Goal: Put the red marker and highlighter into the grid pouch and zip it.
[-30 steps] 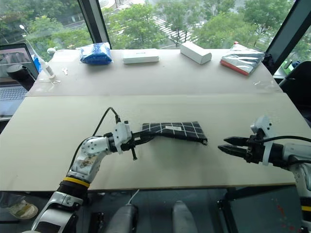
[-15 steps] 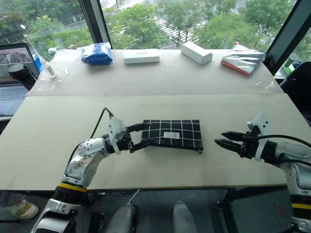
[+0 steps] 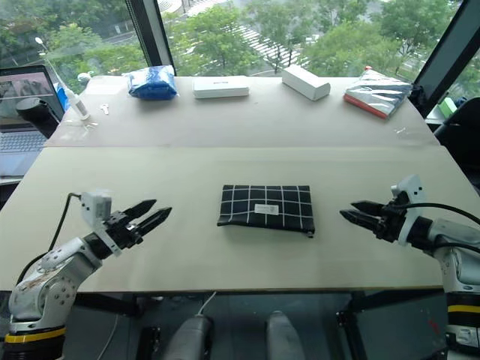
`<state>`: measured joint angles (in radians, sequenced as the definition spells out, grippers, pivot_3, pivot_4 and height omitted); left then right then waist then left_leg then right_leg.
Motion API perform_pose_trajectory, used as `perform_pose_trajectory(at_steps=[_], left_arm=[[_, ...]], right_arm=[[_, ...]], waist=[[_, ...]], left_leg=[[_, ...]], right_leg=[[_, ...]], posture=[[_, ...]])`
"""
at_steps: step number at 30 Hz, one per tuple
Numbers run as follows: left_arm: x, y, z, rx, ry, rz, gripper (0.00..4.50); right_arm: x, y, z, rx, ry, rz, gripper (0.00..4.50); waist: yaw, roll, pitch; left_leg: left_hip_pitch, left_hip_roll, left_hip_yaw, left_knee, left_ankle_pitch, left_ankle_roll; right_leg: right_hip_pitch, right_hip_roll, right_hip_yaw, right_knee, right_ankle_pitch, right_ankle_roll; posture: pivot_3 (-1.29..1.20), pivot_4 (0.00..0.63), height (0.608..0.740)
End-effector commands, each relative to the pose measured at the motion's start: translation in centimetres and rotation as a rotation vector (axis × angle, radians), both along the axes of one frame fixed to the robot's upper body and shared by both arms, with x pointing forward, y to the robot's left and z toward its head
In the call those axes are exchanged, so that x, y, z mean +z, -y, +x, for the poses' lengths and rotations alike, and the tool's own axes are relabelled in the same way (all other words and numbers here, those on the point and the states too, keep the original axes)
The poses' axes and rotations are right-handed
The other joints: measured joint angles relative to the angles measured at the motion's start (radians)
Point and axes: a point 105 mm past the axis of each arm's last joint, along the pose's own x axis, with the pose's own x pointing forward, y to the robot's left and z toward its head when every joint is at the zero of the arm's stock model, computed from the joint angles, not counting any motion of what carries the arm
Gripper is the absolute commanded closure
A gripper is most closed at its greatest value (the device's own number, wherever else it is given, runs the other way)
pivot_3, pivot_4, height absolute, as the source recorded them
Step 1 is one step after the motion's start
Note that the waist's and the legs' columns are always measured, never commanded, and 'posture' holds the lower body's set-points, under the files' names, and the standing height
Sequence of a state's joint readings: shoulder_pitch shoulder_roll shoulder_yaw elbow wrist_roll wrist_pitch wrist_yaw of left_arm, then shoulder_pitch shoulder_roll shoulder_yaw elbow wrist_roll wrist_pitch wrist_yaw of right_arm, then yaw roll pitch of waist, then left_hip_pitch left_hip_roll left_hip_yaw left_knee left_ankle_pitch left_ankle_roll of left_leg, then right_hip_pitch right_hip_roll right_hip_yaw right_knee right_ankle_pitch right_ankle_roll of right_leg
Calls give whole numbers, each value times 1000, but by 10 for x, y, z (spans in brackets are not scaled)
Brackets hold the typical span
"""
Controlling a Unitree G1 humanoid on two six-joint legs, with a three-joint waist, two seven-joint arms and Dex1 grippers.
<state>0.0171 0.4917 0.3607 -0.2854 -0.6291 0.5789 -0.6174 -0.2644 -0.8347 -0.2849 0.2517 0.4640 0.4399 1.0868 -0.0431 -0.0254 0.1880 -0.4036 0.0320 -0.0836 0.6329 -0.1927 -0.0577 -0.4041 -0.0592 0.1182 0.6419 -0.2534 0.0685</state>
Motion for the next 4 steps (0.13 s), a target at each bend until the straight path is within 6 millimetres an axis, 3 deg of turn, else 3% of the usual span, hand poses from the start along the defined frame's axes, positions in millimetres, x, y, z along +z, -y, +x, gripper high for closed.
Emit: perform_pose_trajectory(at_steps=[1, 4], left_arm=[[5, -13, -8, 51, 27, 9, 1277], [3, -13, -10, 52, 26, 9, 1277]], right_arm=[[10, 9, 6, -29, 55, -14, 1971], [5, 12, 12, -50, 52, -21, 1971]], waist=[[0, 0, 0], [-1, 0, 0]], left_leg=[[0, 0, 0, 0, 0, 0], [0, 0, 0, 0, 0, 0]], right_leg=[[0, 0, 0, 0, 0, 0], [0, 0, 0, 0, 0, 0]], posture=[[0, 150, 740], [0, 150, 740]])
